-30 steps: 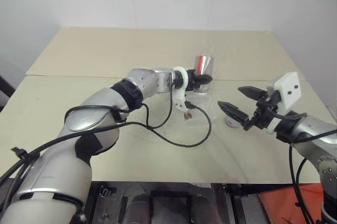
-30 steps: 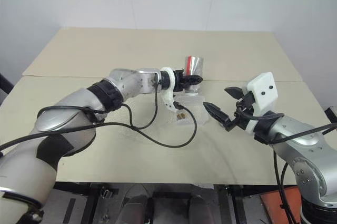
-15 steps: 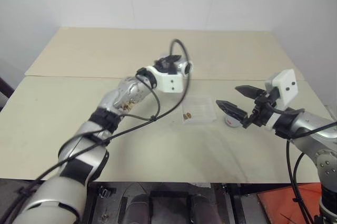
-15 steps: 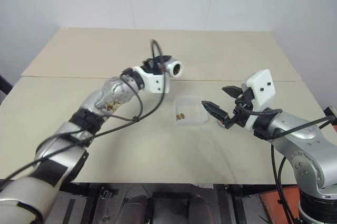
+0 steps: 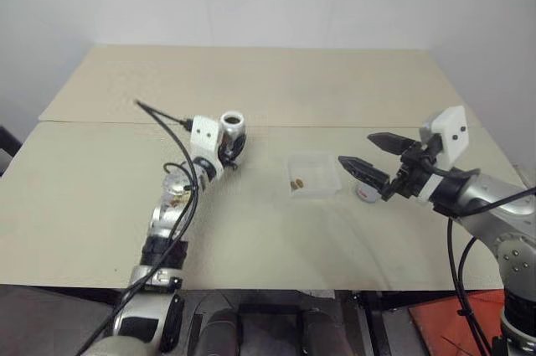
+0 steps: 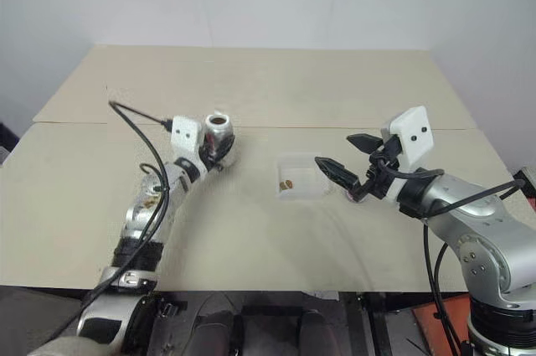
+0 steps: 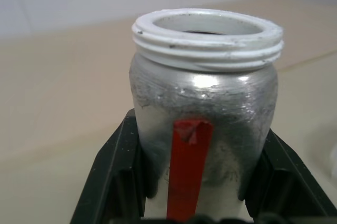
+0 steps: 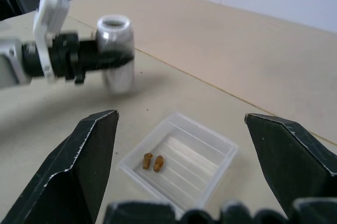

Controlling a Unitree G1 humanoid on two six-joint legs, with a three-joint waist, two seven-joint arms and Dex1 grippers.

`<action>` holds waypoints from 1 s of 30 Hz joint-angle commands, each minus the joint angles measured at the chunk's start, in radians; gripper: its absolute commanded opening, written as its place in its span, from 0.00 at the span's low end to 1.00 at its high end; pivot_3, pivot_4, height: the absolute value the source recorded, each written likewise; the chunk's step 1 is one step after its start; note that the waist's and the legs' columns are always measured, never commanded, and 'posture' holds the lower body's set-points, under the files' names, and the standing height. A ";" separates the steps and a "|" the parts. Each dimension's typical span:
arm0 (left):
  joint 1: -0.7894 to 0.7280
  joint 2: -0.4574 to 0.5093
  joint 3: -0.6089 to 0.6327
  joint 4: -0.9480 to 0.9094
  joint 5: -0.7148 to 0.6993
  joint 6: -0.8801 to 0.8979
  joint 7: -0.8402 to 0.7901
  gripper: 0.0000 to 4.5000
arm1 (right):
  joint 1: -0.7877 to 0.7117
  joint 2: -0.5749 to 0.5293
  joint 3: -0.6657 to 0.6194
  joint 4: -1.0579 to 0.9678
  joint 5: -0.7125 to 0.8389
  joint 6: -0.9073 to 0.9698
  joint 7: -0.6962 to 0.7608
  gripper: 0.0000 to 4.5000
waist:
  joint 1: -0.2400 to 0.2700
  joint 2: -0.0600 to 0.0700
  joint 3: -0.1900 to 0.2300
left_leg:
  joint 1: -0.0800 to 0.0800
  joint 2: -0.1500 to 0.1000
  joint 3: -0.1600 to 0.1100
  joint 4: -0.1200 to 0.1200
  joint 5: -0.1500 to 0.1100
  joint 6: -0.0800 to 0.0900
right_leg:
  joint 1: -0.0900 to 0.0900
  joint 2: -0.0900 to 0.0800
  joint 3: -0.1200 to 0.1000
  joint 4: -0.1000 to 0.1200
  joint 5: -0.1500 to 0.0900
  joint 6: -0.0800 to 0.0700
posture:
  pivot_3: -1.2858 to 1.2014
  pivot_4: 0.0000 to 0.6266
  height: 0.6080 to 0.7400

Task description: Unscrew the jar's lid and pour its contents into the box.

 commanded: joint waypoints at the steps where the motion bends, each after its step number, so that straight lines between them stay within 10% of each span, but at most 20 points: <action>1: 0.004 -0.012 0.000 -0.017 0.002 -0.116 -0.007 0.42 | -0.017 -0.002 -0.014 -0.013 0.025 -0.013 0.005 0.99 | 0.001 0.000 0.000 | 0.000 0.000 0.000 0.000 0.000 0.000 | 0.000 0.000 0.000 0.000 0.000 0.000 | 0.52 0.24 1.00; 12: -0.010 -0.035 -0.005 0.136 0.011 -0.247 -0.012 0.42 | -0.008 -0.011 -0.011 -0.020 0.039 -0.007 0.010 0.99 | 0.000 0.000 0.000 | 0.001 0.000 0.000 0.000 0.000 0.000 | 0.000 0.000 0.000 -0.002 0.000 0.000 | 0.52 0.24 1.00; 20: 0.020 -0.026 -0.016 0.126 0.020 -0.245 -0.020 0.98 | 0.001 -0.011 -0.010 -0.030 0.046 -0.006 0.001 1.00 | -0.001 0.000 0.000 | 0.001 0.000 0.000 0.000 0.000 0.000 | 0.001 0.000 0.000 -0.002 0.000 0.000 | 0.52 0.24 1.00; 30: 0.176 0.077 -0.019 -0.144 0.009 -0.123 -0.079 0.99 | 0.047 -0.023 -0.016 -0.039 0.034 -0.022 0.009 1.00 | -0.004 0.000 0.000 | 0.001 0.001 0.000 -0.001 0.000 0.000 | 0.000 0.000 0.000 -0.002 0.000 0.000 | 0.52 0.24 1.00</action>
